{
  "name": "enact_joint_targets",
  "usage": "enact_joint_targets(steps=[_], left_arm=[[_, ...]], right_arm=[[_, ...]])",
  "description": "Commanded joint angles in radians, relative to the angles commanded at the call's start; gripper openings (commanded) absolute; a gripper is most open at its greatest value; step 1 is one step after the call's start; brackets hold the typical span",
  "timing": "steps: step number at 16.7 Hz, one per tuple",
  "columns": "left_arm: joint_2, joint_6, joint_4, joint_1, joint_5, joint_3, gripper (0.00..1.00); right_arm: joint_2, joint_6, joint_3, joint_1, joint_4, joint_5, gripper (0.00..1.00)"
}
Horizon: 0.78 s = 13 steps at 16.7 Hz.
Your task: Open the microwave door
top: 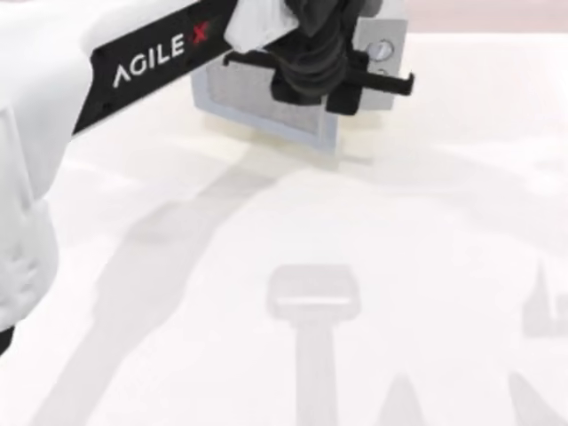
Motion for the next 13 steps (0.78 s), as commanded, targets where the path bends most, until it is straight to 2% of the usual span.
enact_joint_targets(steps=[3,13], left_arm=[[-0.030,0.032,0.025,0.006,0.020,-0.056,0.00],[-0.031,0.033,0.025,0.006,0.021,-0.057,0.00]], right_arm=[[0.000,0.000,0.000,0.000,0.000,0.000,1.00],[0.000,0.000,0.000,0.000,0.000,0.000,1.00]])
